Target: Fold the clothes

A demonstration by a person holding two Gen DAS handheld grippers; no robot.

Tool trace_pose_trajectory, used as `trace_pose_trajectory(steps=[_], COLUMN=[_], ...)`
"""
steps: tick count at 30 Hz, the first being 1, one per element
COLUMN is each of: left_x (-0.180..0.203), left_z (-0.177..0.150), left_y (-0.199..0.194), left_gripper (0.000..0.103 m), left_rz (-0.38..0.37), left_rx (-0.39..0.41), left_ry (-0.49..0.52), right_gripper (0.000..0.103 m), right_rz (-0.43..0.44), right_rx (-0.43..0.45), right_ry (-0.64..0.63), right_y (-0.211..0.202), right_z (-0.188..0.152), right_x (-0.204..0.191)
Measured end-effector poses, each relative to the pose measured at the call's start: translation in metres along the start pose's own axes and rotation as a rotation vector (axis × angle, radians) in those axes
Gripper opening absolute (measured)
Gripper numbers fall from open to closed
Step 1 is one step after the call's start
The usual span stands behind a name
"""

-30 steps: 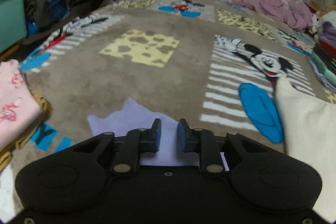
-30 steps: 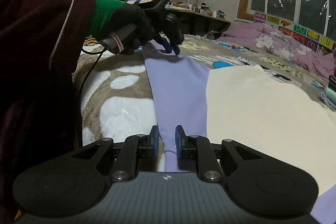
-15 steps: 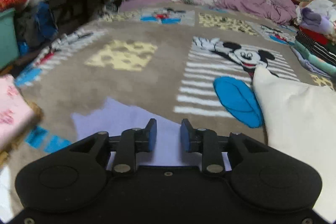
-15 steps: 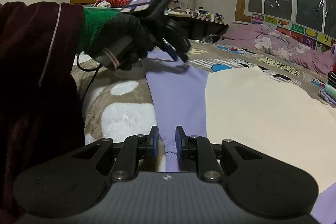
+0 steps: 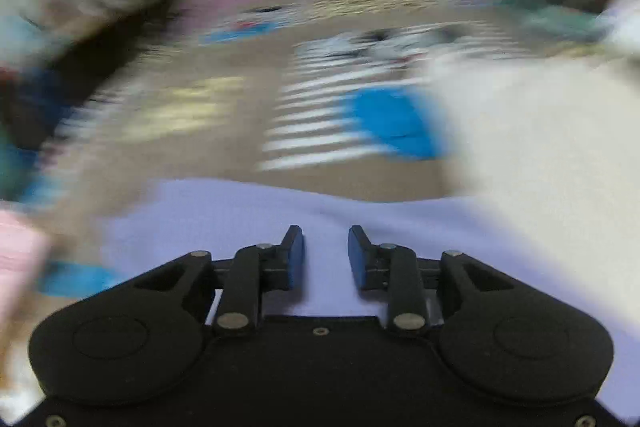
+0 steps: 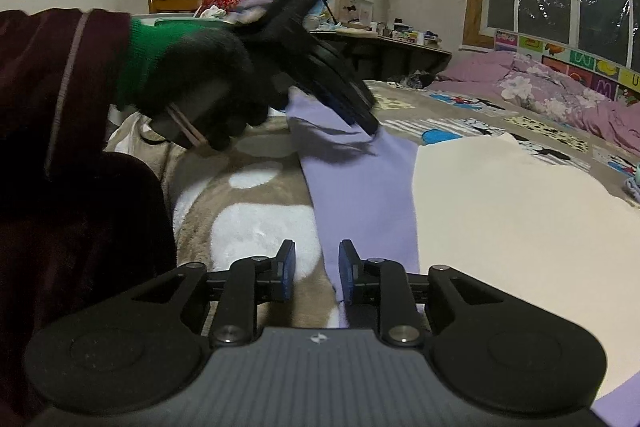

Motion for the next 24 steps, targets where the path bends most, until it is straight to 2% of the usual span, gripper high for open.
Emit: trace_pose_trajectory(steps=[1, 2, 3, 5, 7, 8, 9, 10, 11, 12, 14, 17, 20, 22, 24], left_x=[-0.010, -0.017, -0.016, -0.002, 0.010, 0.015, 0.018, 0.013, 0.007, 0.001, -0.002, 0.016, 0.044, 0.037, 0.030], left_z=[0.001, 0.004, 0.006, 0.009, 0.010, 0.009, 0.007, 0.004, 0.003, 0.003, 0.009, 0.013, 0.007, 0.009, 0.013], left_y=[0.004, 0.003, 0.000, -0.013, -0.019, -0.016, -0.011, -0.001, 0.007, 0.006, -0.007, -0.026, -0.017, -0.007, 0.000], left_gripper=[0.028, 0.028, 0.028, 0.029, 0.029, 0.029, 0.029, 0.029, 0.028, 0.028, 0.028, 0.029, 0.029, 0.033, 0.030], left_rz=[0.053, 0.029, 0.001, -0.070, -0.163, -0.174, -0.170, -0.110, -0.056, -0.056, -0.098, -0.195, -0.256, -0.190, -0.131], left_rx=[0.004, 0.007, 0.013, 0.034, 0.047, 0.039, 0.030, 0.020, 0.019, 0.024, 0.051, 0.081, 0.049, 0.064, 0.080], left_ry=[-0.035, -0.099, -0.105, -0.033, -0.016, 0.008, 0.034, 0.064, 0.068, 0.030, -0.006, 0.053, 0.167, 0.154, 0.138], right_gripper=[0.026, 0.026, 0.026, 0.026, 0.027, 0.027, 0.027, 0.027, 0.027, 0.027, 0.027, 0.027, 0.028, 0.028, 0.028], right_rz=[0.002, 0.003, 0.004, 0.007, 0.011, 0.013, 0.015, 0.016, 0.017, 0.018, 0.019, 0.022, 0.024, 0.026, 0.027], right_rx=[-0.001, -0.002, -0.003, -0.002, -0.003, -0.003, -0.003, -0.003, -0.004, -0.005, -0.005, -0.006, -0.006, -0.007, -0.009], right_ry=[-0.001, -0.001, 0.000, 0.003, 0.010, 0.015, 0.019, 0.021, 0.021, 0.022, 0.022, 0.024, 0.031, 0.029, 0.028], right_y=[0.000, 0.001, 0.000, 0.000, 0.001, 0.001, 0.002, 0.002, 0.002, 0.002, 0.003, 0.002, 0.003, 0.003, 0.003], right_z=[0.000, -0.001, -0.001, -0.002, -0.002, -0.002, -0.002, -0.002, -0.003, -0.003, -0.002, -0.002, -0.002, -0.002, -0.002], right_x=[0.000, 0.000, 0.000, 0.001, 0.001, 0.002, 0.002, 0.002, 0.003, 0.003, 0.003, 0.004, 0.004, 0.003, 0.003])
Point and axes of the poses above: each gripper's, at about its wrist camera, not at the fingertips, and y roughly the way its jaws point, x to its right, z to its top, the point moved 4 cm from there along y, roughly the way its jaws point, and after that the axes turned 14 degrees about x, right-handed, at the moved point
